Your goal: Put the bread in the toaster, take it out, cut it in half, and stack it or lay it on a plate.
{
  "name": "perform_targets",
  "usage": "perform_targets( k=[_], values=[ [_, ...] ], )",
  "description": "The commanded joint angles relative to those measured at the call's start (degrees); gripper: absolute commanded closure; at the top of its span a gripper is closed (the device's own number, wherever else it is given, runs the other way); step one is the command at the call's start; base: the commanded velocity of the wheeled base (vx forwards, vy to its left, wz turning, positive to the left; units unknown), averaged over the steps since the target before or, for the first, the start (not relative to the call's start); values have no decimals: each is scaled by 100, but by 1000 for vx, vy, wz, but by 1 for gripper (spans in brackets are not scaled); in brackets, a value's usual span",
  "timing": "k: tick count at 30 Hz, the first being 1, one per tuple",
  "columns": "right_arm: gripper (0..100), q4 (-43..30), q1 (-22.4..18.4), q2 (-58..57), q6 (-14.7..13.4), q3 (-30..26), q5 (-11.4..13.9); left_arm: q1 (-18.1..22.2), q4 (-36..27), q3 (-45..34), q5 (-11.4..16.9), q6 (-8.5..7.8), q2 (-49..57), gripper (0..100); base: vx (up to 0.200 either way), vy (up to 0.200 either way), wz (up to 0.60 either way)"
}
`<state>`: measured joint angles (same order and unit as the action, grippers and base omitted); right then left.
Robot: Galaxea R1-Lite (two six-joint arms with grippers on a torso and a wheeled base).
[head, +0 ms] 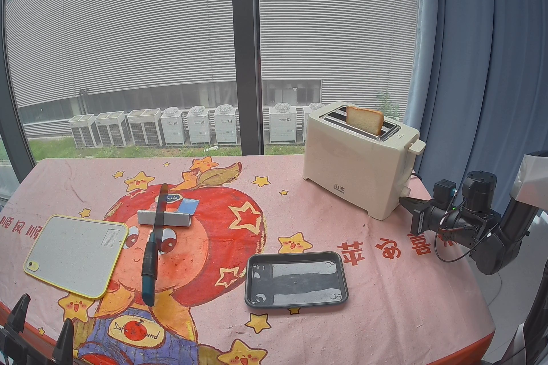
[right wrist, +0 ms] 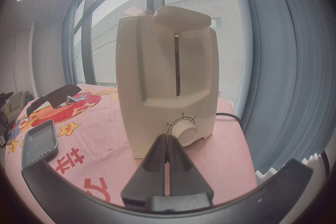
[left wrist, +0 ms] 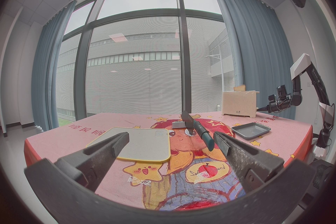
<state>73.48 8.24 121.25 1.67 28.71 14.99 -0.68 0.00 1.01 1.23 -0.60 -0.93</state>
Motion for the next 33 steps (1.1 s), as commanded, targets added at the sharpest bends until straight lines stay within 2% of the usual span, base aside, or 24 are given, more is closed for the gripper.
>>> perform_targets(
  k=[1, 14, 21, 33],
  values=[
    [100, 8, 11, 66, 0, -58, 3, -2, 0, -92, 0, -2, 40, 0, 0, 0, 0],
    [100, 17, 108, -110, -9, -76, -40, -2, 0, -92, 0, -2, 40, 0, 0, 0, 0],
    [100, -71, 283, -734, 18, -384, -84, -2, 0, -92, 0, -2, 31, 0, 0, 0, 0],
    [100, -89, 424, -1595, 18, -498, -84, -2, 0, -92, 0, -2, 40, 0, 0, 0, 0]
  ],
)
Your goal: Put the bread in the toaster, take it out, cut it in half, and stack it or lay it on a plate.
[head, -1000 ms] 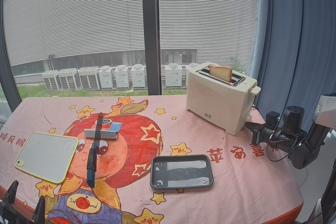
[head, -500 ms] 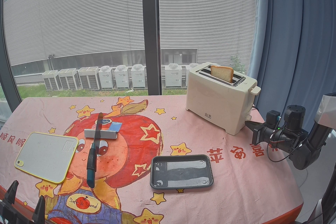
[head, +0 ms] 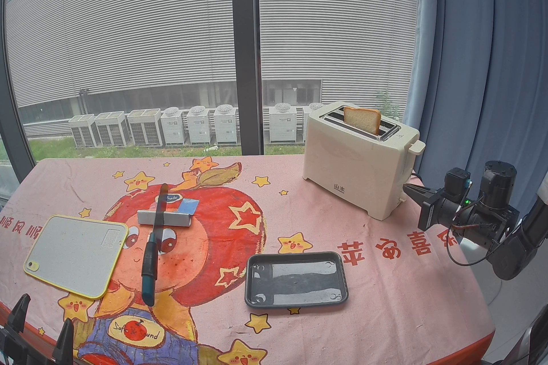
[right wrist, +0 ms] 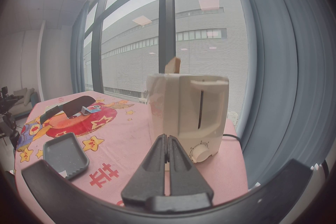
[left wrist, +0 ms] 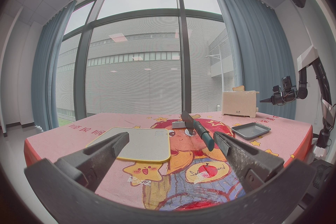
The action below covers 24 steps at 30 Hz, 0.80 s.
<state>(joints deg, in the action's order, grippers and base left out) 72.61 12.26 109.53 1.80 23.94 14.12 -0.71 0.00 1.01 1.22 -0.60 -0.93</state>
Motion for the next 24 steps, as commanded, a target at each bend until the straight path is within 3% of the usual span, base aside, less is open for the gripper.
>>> perform_targets(
  k=[1, 24],
  values=[
    [100, -10, 22, -503, 4, -12, 3, 0, 0, -92, 1, -2, 40, 0, 0, 0, 0],
    [100, -19, 13, -1171, -5, 119, 3, 0, 0, -92, 1, -2, 40, 0, 0, 0, 0]
  ],
)
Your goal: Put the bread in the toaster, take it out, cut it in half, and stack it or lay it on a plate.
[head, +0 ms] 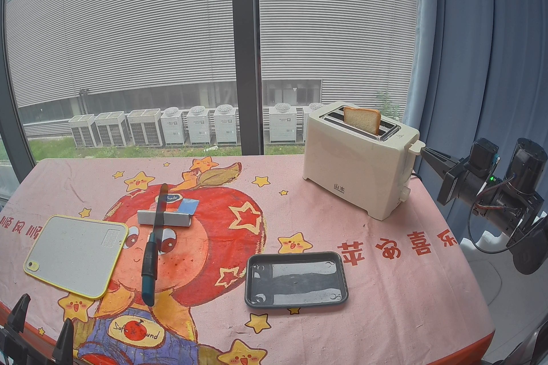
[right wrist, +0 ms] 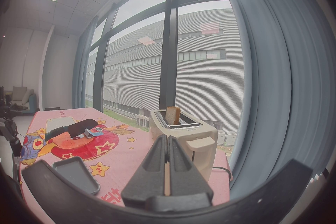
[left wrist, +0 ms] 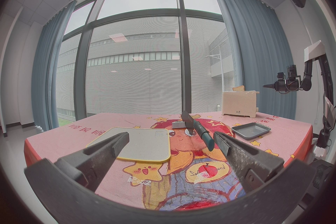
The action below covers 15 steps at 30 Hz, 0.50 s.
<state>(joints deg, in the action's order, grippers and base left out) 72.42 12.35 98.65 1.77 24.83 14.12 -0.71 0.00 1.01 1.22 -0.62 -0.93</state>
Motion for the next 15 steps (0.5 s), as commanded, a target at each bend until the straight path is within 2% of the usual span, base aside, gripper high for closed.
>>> perform_targets(
  k=[1, 8, 9, 15],
  values=[
    [100, 9, 4, -91, -1, 57, 3, 0, 0, -92, 1, 1, 31, 0, 0, 0, 0],
    [100, 0, -4, -82, -1, 57, 3, 0, 0, -92, 1, 1, 40, 0, 0, 0, 0],
    [0, 9, 4, -82, -1, 57, 3, 0, 0, -92, 1, 1, 40, 0, 0, 0, 0],
    [0, 9, 13, -144, -63, 66, 65, 0, 0, -92, 1, 1, 40, 0, 0, 0, 0]
  ],
)
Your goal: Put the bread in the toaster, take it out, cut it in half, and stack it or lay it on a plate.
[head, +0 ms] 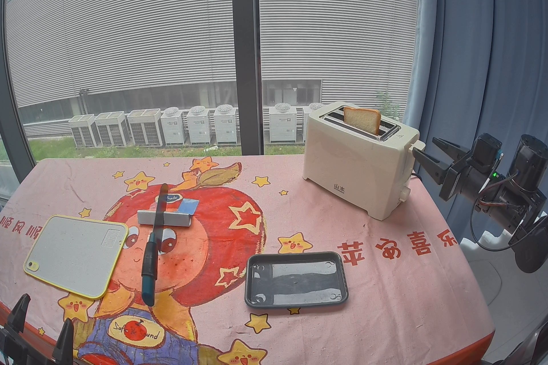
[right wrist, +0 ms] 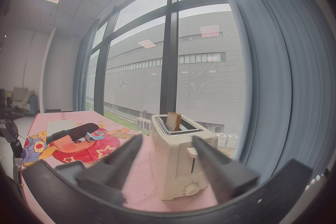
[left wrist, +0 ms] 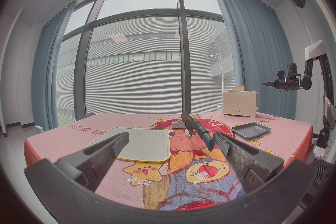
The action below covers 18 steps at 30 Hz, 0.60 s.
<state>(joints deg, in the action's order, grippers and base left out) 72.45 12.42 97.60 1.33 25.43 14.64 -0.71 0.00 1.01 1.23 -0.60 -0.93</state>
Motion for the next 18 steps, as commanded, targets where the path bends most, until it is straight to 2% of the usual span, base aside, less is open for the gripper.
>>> perform_targets(
  k=[1, 10, 18],
  values=[
    [0, -3, 15, -39, -19, 6, 12, 0, 0, -92, 0, -2, 40, 0, 0, 0, 0],
    [0, -20, 146, -39, -19, 6, 4, 0, 0, -92, 0, -2, 40, 0, 0, 0, 0],
    [0, -838, 129, -487, -19, 85, -14, 0, 0, -92, 0, -2, 40, 0, 0, 0, 0]
  ],
)
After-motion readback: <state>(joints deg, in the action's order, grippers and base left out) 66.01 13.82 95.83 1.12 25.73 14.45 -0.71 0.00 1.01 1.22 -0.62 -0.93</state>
